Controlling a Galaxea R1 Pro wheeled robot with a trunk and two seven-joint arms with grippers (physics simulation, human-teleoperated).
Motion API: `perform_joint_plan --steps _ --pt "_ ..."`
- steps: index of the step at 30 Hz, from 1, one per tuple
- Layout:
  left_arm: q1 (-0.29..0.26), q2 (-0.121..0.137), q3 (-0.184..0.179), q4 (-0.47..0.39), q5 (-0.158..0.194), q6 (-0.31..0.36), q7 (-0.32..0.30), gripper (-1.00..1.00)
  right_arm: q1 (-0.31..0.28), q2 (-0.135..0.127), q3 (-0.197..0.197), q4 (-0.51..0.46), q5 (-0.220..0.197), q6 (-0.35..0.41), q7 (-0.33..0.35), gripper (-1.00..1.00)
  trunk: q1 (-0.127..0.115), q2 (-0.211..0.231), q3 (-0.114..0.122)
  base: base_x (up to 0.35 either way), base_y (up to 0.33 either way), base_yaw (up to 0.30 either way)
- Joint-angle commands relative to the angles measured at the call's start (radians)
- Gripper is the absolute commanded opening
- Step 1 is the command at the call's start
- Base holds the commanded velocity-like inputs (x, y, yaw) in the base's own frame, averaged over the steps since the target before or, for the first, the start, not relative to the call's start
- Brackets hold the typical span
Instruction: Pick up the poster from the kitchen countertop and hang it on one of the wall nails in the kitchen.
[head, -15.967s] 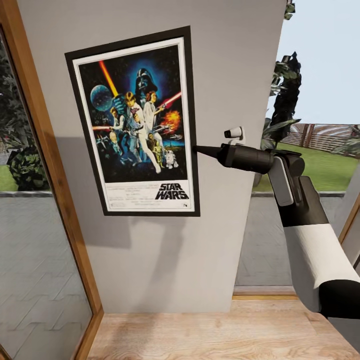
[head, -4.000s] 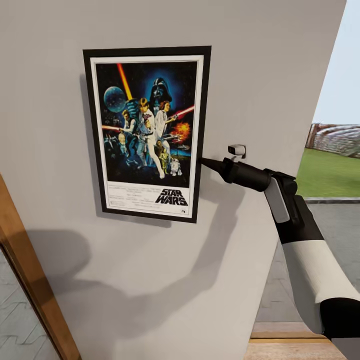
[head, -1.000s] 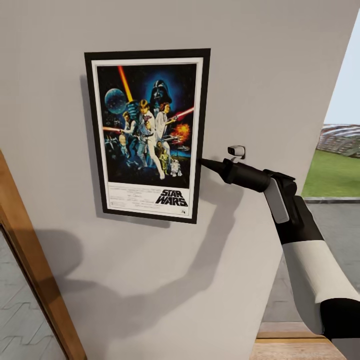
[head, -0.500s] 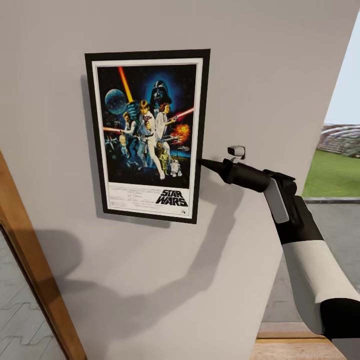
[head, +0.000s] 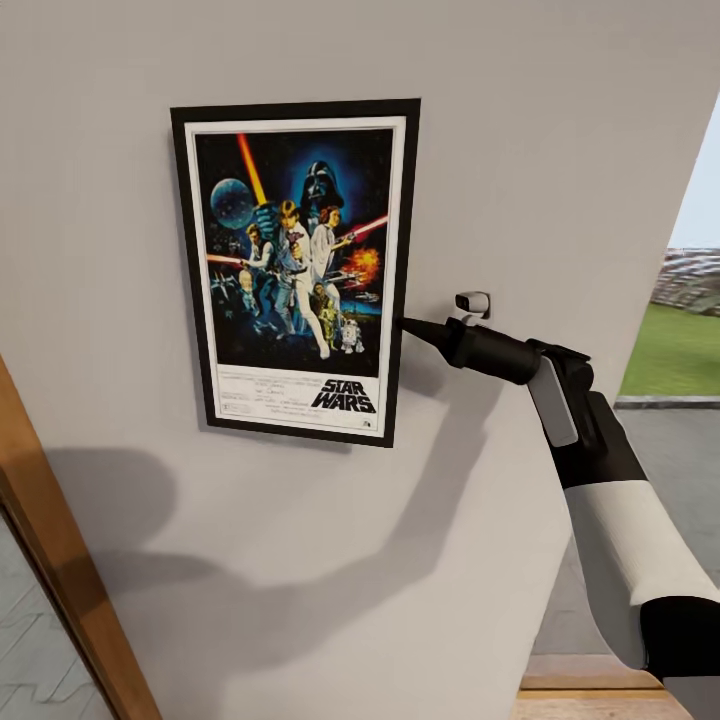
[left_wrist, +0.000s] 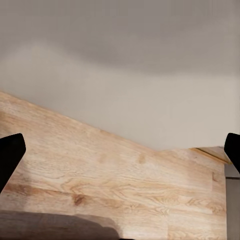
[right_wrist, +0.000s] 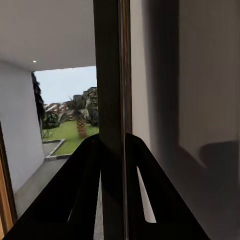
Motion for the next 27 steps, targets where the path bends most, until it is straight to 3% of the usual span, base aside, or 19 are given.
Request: perform_joint_plan --steps 1,27 --pt "0.000 0.000 -0.008 0.001 0.004 -0.009 -0.001 1.00 0.000 -0.001 0.002 0.000 -0.009 0.009 -0.001 -1.00 0.000 -0.001 0.000 0.009 0.000 0.000" --pt "0.000 0.000 -0.006 0.001 0.008 -0.010 -0.001 1.00 0.007 -0.007 0.002 0.006 -0.005 0.006 -0.005 -1.00 0.000 -0.001 0.000 0.000 0.000 0.000"
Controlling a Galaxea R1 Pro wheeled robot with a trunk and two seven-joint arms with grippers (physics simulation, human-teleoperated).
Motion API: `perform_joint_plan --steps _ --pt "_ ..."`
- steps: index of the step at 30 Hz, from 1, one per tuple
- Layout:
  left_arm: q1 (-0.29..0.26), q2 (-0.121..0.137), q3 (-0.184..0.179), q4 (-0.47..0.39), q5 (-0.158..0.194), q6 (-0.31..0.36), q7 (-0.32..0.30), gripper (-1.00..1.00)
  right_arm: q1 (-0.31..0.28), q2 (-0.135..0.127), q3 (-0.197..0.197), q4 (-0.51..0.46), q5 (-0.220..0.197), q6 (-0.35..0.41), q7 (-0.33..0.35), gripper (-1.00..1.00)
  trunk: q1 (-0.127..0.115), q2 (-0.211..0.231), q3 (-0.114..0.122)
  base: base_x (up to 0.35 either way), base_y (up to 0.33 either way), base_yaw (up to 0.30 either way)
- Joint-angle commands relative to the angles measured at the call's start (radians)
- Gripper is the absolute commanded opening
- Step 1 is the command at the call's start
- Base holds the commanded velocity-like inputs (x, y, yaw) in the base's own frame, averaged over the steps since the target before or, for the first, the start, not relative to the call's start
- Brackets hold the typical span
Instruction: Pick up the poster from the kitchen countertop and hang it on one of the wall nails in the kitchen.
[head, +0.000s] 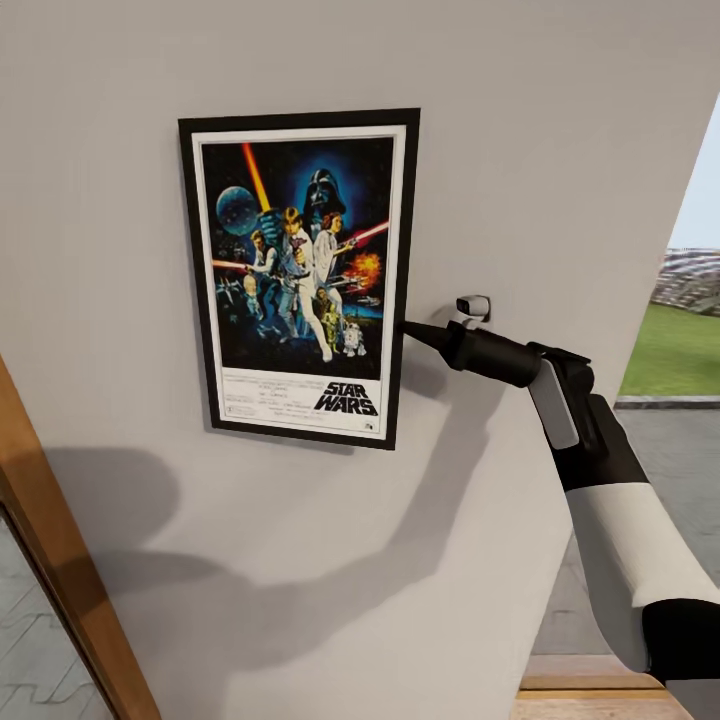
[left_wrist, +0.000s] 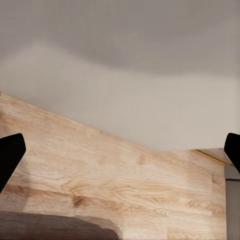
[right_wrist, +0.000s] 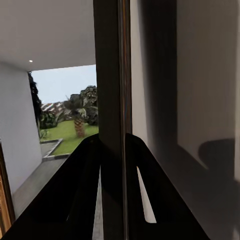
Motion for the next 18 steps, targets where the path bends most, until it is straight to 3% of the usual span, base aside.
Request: perform_joint_plan --steps 1,6,7,8,18 --pt "0.000 0.001 -0.008 0.001 0.003 -0.009 -0.001 1.00 0.000 -0.001 0.002 0.000 -0.008 0.008 -0.001 -1.00 0.000 -0.001 0.000 0.000 0.000 0.000" --pt "0.000 0.001 -0.008 0.001 0.003 -0.008 0.000 1.00 0.000 -0.001 0.002 0.000 -0.008 0.008 -0.002 -1.00 0.000 -0.001 0.000 0.128 0.000 0.000" --pt "0.000 0.001 -0.008 0.001 0.003 -0.008 0.000 1.00 0.000 0.021 0.098 -0.140 -0.074 0.038 0.065 -1.00 0.000 -0.001 0.000 0.250 0.000 0.000" --pt "0.000 0.001 -0.008 0.001 0.003 -0.009 -0.001 1.00 0.000 -0.001 0.002 0.000 -0.008 0.008 -0.005 1.00 0.000 -0.001 0.000 0.193 0.000 0.000" --pt "0.000 0.002 -0.008 0.001 0.003 -0.009 -0.001 1.00 0.000 -0.001 0.000 -0.004 -0.009 0.008 -0.008 1.00 0.000 -0.001 0.000 0.037 0.000 0.000"
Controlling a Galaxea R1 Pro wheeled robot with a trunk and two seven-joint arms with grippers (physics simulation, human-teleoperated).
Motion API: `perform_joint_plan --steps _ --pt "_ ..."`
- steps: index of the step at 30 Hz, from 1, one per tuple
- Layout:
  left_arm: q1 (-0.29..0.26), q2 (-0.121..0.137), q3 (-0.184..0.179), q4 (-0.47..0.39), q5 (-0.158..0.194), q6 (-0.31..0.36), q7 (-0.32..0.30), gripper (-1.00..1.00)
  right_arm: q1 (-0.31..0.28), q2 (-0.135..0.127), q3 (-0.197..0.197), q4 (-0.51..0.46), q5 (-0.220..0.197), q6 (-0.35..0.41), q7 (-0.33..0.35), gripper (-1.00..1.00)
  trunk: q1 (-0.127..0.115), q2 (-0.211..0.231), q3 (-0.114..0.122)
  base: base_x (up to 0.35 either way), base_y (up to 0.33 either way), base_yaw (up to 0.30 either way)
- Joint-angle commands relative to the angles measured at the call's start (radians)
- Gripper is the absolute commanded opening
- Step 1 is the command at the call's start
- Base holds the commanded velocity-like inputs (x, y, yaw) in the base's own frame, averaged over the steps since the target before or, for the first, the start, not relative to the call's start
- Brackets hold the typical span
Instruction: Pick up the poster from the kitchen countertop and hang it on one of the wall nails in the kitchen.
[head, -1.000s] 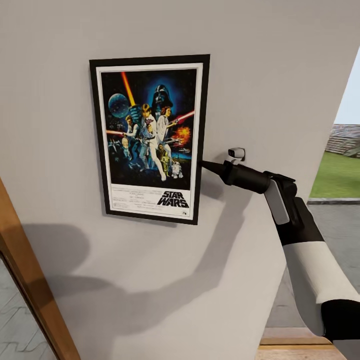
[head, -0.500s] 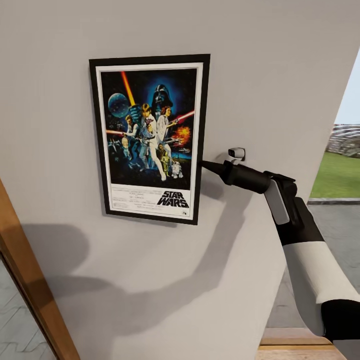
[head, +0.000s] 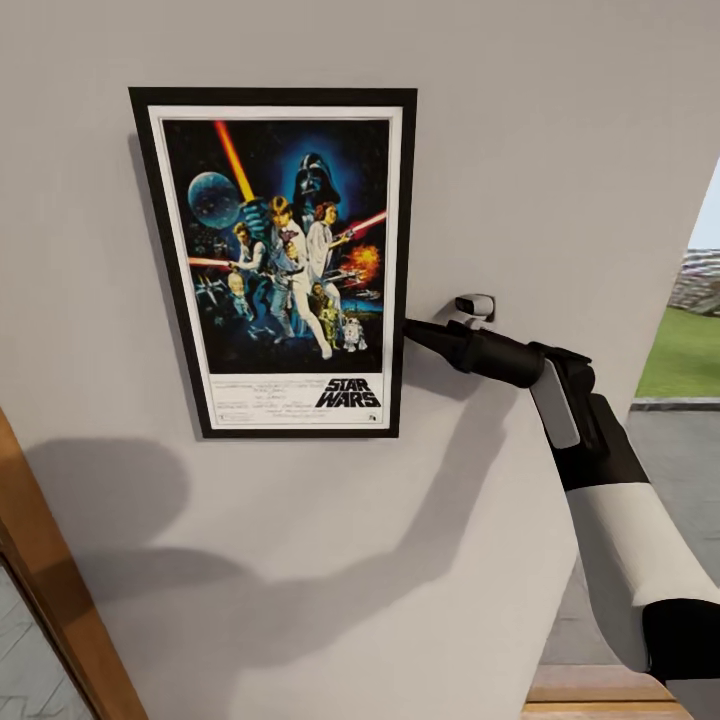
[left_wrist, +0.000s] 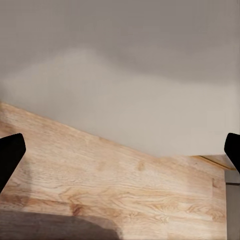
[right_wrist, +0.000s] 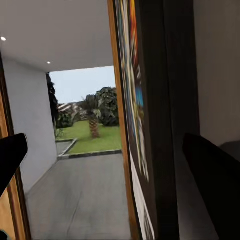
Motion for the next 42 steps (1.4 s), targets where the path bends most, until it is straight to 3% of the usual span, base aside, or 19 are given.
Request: perform_joint_plan --steps 1,30,33,38,42 --pt "-0.001 0.000 -0.009 0.001 0.003 -0.009 -0.001 1.00 0.000 0.000 0.001 0.001 0.005 -0.007 -0.078 1.00 0.001 0.000 0.000 0.003 0.000 0.000" --pt "-0.001 0.000 -0.008 0.001 0.003 -0.009 -0.001 1.00 0.004 0.000 0.005 -0.024 0.000 -0.021 -0.050 1.00 0.001 0.000 0.000 -0.090 0.000 0.000" --pt "-0.001 0.000 -0.008 0.001 0.003 -0.009 -0.001 1.00 0.046 0.000 0.006 -0.066 0.004 -0.031 -0.004 1.00 0.001 0.000 0.000 -0.003 0.000 0.000" --pt "-0.001 0.000 -0.008 0.001 0.003 -0.009 -0.001 1.00 0.192 -0.007 0.007 -0.157 0.049 -0.086 0.033 1.00 0.001 0.000 0.000 0.000 0.000 0.000" --pt "-0.001 0.000 -0.008 0.001 0.003 -0.009 -0.001 1.00 0.367 -0.046 0.009 -0.179 0.114 -0.233 0.125 1.00 0.001 0.000 0.000 0.000 0.000 0.000"
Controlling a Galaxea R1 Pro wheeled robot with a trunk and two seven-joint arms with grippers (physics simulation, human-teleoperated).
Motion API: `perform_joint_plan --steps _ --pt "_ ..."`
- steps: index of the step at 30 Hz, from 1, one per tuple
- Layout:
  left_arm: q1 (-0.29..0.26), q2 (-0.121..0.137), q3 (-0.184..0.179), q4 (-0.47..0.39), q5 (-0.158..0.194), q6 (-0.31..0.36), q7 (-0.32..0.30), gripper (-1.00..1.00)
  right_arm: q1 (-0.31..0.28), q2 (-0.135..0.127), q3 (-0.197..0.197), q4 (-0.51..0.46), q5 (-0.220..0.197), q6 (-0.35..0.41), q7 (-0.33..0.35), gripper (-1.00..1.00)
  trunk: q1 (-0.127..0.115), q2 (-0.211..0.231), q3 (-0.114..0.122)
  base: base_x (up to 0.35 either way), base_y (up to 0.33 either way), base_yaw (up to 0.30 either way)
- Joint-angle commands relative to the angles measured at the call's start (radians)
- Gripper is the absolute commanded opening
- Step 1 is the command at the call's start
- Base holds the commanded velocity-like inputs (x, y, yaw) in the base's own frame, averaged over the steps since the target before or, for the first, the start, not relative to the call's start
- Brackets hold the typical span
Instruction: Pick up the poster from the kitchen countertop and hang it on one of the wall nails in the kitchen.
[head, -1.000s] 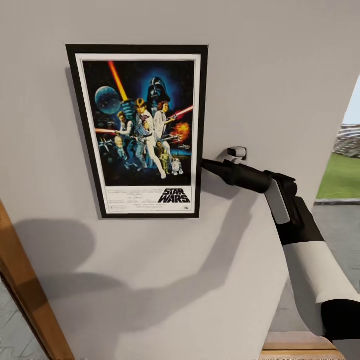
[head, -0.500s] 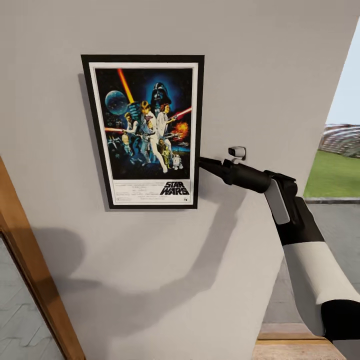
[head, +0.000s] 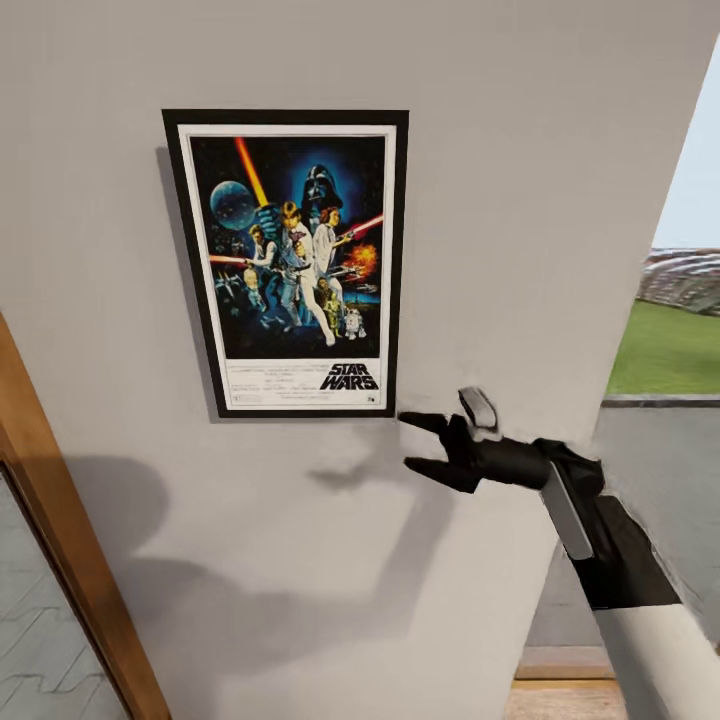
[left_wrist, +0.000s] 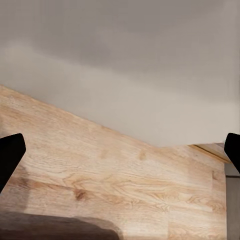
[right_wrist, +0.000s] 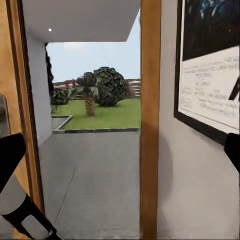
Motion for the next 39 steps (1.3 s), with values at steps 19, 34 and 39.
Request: perform_joint_plan --steps 19,34,39 --pt "0.000 0.000 -0.010 0.001 0.002 -0.008 -0.001 1.00 0.447 -0.013 -0.001 0.769 0.107 -0.561 0.041 1.00 0.000 -0.001 0.000 0.000 0.000 0.000" --pt "0.000 -0.001 -0.011 0.001 0.002 -0.007 0.000 1.00 0.455 -0.014 -0.001 1.195 0.105 -0.704 -0.451 1.00 0.000 -0.001 0.000 0.000 0.000 0.000" --pt "0.000 -0.023 -0.016 0.000 -0.002 -0.016 0.002 1.00 0.455 -0.010 -0.003 1.208 0.101 -0.701 -0.671 1.00 0.000 -0.001 0.000 0.000 0.000 0.000"
